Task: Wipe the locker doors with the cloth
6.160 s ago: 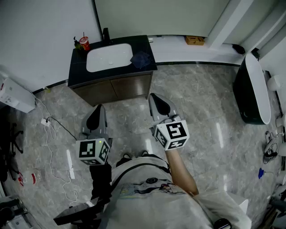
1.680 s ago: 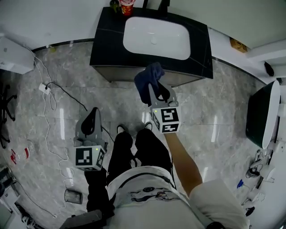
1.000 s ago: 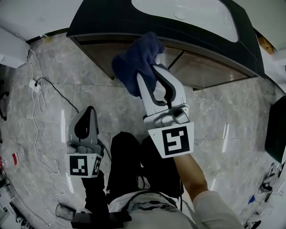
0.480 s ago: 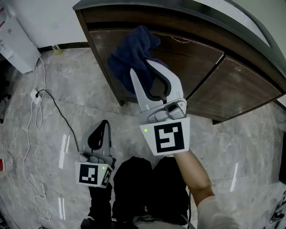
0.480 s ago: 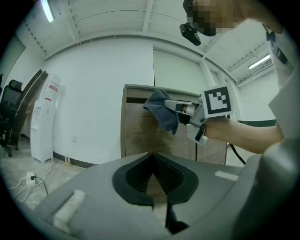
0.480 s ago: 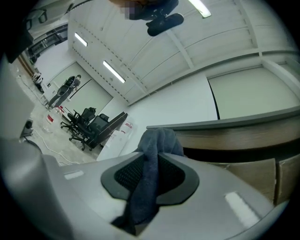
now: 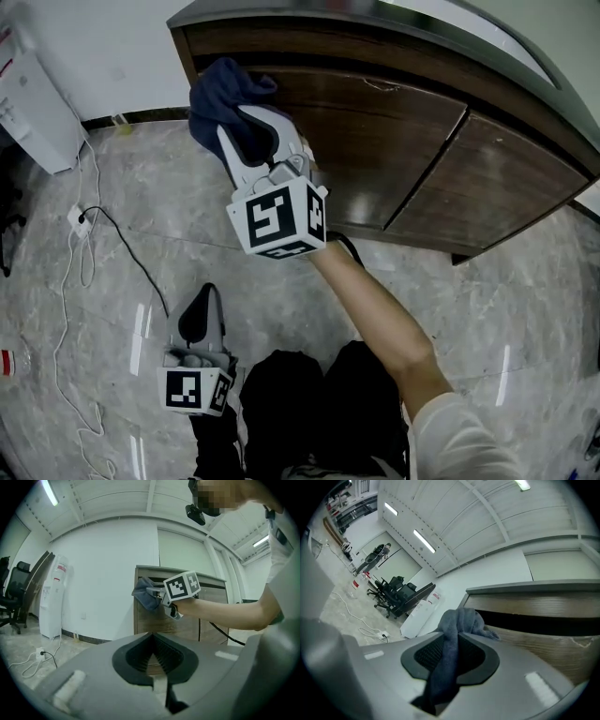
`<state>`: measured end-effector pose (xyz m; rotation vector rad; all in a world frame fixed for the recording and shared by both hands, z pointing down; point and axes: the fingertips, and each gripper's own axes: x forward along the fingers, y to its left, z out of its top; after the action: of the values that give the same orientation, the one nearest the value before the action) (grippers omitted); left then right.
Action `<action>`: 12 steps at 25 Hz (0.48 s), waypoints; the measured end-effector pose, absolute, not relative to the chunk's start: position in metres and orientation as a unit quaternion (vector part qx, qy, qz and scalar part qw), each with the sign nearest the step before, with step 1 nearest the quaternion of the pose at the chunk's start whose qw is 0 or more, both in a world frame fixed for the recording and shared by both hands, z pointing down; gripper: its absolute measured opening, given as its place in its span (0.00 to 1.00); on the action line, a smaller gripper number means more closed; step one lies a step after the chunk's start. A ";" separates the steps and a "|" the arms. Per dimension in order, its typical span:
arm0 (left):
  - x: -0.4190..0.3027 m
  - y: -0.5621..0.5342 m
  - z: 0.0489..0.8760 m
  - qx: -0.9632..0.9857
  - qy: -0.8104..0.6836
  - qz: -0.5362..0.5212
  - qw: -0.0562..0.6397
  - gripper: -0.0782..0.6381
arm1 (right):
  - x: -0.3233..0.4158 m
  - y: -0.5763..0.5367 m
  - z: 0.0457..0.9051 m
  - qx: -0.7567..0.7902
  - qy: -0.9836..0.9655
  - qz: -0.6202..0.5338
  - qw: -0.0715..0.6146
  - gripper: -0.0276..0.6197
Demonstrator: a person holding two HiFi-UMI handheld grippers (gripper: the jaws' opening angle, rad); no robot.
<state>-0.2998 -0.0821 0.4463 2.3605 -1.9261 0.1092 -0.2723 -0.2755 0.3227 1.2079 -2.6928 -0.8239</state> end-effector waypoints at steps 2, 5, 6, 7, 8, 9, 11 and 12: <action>-0.301 -0.082 0.441 0.775 -0.629 0.034 0.042 0.11 | -0.276 -0.284 0.325 0.395 -0.878 -0.266 0.050 0.18; -0.301 -0.080 0.437 0.776 -0.629 0.027 0.037 0.11 | -0.272 -0.289 0.327 0.400 -0.875 -0.265 0.066 0.18; -0.301 -0.079 0.436 0.776 -0.629 0.024 0.037 0.11 | -0.268 -0.289 0.327 0.403 -0.873 -0.266 0.069 0.18; -0.301 -0.078 0.435 0.776 -0.629 0.021 0.035 0.11 | -0.263 -0.289 0.326 0.408 -0.870 -0.267 0.069 0.18; -0.301 -0.078 0.435 0.776 -0.629 0.020 0.034 0.11 | -0.256 -0.289 0.324 0.413 -0.868 -0.267 0.067 0.18; -0.300 -0.077 0.435 0.777 -0.628 0.021 0.033 0.11 | -0.249 -0.289 0.322 0.419 -0.866 -0.266 0.064 0.18; -0.298 -0.076 0.436 0.778 -0.627 0.023 0.033 0.11 | -0.231 -0.289 0.320 0.431 -0.860 -0.266 0.060 0.18; -0.297 -0.075 0.436 0.778 -0.627 0.024 0.033 0.11 | -0.222 -0.288 0.320 0.437 -0.857 -0.266 0.059 0.18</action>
<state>-0.2971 -0.0750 0.4362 2.3925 -1.9306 0.0742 -0.2221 -0.2882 0.3198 1.3234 -2.5964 -0.8047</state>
